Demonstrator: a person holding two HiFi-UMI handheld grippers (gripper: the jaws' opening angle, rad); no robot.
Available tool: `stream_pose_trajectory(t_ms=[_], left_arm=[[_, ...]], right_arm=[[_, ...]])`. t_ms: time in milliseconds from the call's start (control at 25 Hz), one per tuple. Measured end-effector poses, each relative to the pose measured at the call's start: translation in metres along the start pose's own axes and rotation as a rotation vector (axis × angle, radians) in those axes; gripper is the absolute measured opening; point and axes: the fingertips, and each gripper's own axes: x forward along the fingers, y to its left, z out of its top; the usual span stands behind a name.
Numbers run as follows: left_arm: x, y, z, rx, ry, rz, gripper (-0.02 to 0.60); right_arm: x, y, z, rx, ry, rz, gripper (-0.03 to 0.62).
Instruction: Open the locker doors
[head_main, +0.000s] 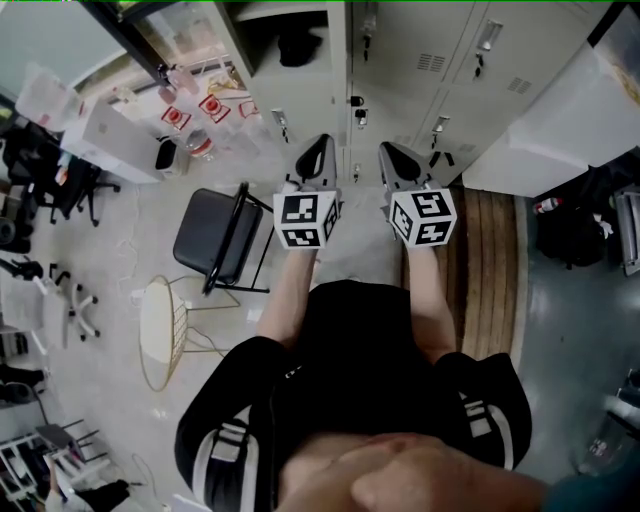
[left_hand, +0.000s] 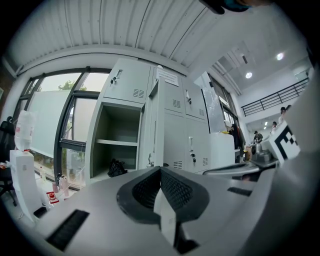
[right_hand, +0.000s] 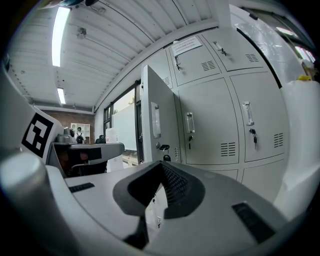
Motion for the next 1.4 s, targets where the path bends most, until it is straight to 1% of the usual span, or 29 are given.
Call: stream_pose_trajectory(t_ms=[320,480,600,680,800,880,960,1200,1400], left_arm=[[0.001,-0.001,-0.001,-0.004,-0.001,0.006,0.011],[0.001,-0.003,-0.006,-0.007,0.016,0.002,0.011],[0.002,-0.005,-0.005,-0.014,-0.002,-0.002,0.011],[0.003,-0.007,-0.006,-0.003,0.004,-0.005,0.011],[0.005,-0.009,-0.003,0.000,-0.011,-0.012,0.011],[0.006,-0.010,-0.004,0.020,-0.003,-0.005,0.011],[0.008,-0.012,-0.005,0.022,0.002,-0.003,0.011],[0.013,-0.017,-0.005,0.014,0.005,-0.015,0.011],[0.018,-0.031,-0.008,0.010,0.013,-0.040,0.011]], right_arm=[[-0.001,-0.003,0.000,-0.011,-0.008,0.005,0.017],[-0.003,-0.005,-0.002,-0.006,-0.005,0.002,0.018],[-0.003,-0.008,-0.003,-0.004,-0.003,0.001,0.017],[-0.003,-0.009,-0.004,-0.004,-0.002,0.000,0.017],[-0.003,-0.012,-0.003,-0.002,-0.002,-0.001,0.017],[-0.003,-0.013,-0.003,-0.001,-0.002,-0.002,0.018],[-0.003,-0.015,-0.003,0.000,-0.002,-0.003,0.018],[-0.005,-0.021,-0.001,0.006,-0.007,-0.009,0.018],[-0.011,-0.032,-0.002,0.020,-0.009,-0.031,0.017]])
